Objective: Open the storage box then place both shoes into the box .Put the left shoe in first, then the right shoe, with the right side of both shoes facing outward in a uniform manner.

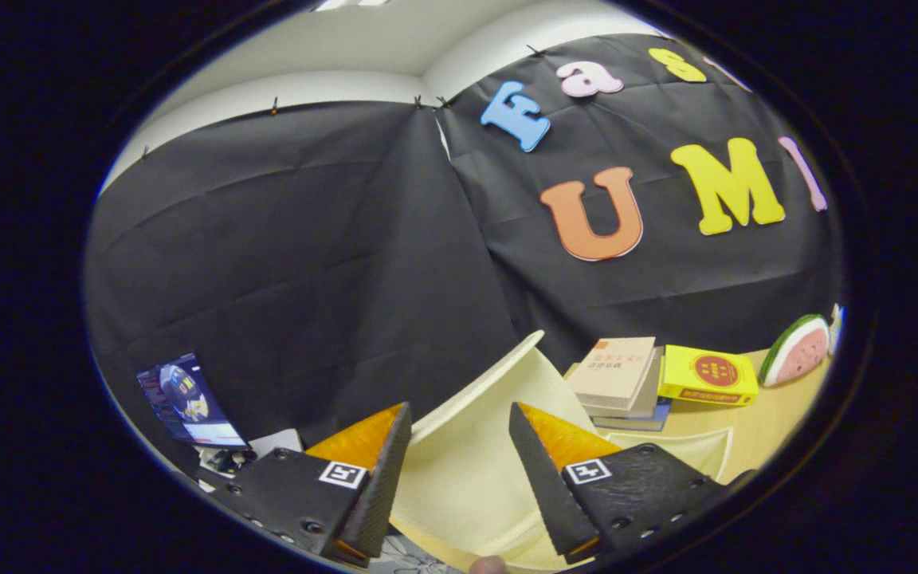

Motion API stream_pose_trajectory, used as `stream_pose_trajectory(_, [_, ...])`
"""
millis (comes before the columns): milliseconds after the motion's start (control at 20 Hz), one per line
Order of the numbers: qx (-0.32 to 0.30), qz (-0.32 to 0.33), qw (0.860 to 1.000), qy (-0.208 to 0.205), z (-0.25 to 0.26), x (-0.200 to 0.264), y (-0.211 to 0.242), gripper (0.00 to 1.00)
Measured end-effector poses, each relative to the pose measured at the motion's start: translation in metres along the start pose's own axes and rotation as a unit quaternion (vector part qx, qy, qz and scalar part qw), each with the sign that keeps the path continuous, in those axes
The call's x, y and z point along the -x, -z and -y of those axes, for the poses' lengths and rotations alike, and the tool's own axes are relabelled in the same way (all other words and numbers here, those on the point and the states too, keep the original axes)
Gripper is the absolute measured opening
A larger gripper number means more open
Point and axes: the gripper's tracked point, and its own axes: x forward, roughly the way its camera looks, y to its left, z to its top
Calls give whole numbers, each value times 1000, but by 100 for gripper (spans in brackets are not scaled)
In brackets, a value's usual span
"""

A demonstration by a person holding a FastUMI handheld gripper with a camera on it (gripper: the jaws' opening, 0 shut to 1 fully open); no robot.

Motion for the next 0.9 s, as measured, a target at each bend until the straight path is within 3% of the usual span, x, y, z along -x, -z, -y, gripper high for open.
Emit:
stream_pose_trajectory(100, [16, 8, 1000, 10, 0, 0, 2, 83])
stream_pose_trajectory(200, [34, 15, 999, 21, 5, 4, 3, 84])
stream_pose_trajectory(300, [45, 23, 998, 33, 13, 10, 4, 91])
stream_pose_trajectory(650, [66, 26, 994, 85, 73, 55, 15, 95])
stream_pose_trajectory(900, [106, 48, 981, 154, 152, 117, 17, 96])
